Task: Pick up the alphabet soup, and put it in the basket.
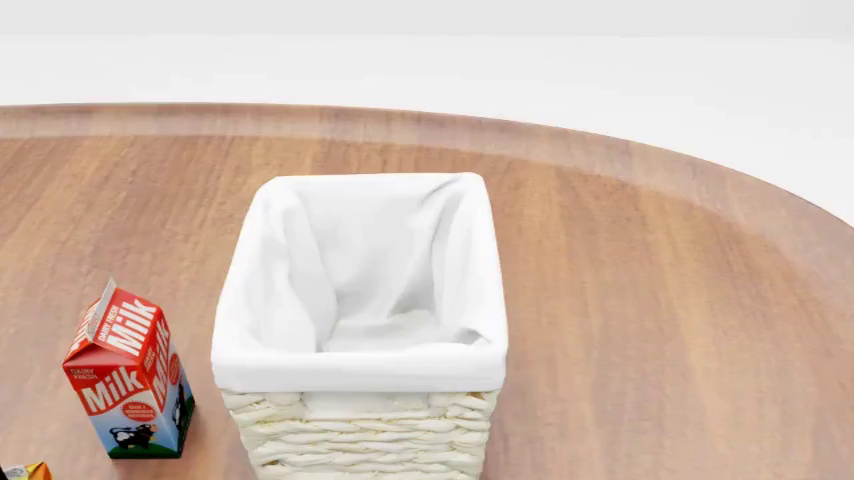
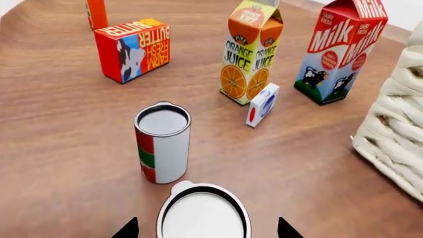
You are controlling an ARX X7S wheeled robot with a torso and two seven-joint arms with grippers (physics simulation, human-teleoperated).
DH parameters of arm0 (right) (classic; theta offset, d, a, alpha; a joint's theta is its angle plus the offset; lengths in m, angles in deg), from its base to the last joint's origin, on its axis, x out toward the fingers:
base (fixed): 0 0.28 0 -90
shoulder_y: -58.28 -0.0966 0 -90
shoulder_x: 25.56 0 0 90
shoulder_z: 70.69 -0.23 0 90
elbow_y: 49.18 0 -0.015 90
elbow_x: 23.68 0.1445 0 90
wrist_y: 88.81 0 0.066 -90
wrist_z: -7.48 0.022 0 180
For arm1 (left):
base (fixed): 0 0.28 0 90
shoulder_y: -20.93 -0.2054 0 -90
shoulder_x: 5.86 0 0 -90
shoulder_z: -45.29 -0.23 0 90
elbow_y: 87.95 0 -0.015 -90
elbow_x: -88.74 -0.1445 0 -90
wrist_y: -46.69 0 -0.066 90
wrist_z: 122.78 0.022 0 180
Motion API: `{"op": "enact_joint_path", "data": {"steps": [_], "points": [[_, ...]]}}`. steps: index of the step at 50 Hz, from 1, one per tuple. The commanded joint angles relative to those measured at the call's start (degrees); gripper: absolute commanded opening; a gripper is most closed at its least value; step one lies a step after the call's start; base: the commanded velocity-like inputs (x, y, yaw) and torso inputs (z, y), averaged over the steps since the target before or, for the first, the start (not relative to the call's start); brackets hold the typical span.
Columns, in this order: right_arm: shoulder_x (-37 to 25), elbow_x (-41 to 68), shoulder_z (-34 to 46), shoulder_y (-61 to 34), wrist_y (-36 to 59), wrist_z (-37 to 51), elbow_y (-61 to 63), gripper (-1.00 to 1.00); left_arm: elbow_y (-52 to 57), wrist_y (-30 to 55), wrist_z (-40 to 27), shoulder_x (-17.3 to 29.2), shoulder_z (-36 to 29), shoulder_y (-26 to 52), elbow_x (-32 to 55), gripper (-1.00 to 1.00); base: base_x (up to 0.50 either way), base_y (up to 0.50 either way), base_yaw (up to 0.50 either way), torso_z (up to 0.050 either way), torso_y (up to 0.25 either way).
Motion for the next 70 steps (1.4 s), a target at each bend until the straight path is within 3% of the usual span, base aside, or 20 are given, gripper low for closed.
{"op": "enact_joint_path", "data": {"steps": [1, 59, 60, 70], "points": [[0.7, -0.5, 0.6, -0.9, 0.2, -0.1, -1.7, 1.00, 0.3, 0.1, -0.3, 0.1, -0.1, -0.1, -0.1, 1.00, 0.00, 0.00, 0.00, 0.000, 0.000], [5.9, -5.0, 5.0, -5.6, 0.7, 0.3, -11.5, 1.00, 0.6, -0.1, -1.3, 0.9, -0.7, -0.2, 0.1, 1.00, 0.00, 0.00, 0.00, 0.000, 0.000], [6.4, -5.0, 5.0, -5.9, 0.7, 0.4, -12.5, -1.00, 0.6, -0.1, -1.3, 0.9, -0.6, -0.3, 0.1, 1.00, 0.00, 0.00, 0.00, 0.000, 0.000], [6.8, -3.6, 4.3, -6.3, 0.5, 0.3, -13.0, -1.00, 0.6, 0.0, -1.5, 1.0, -0.8, -0.1, 0.0, 1.00, 0.00, 0.00, 0.00, 0.000, 0.000]]}}
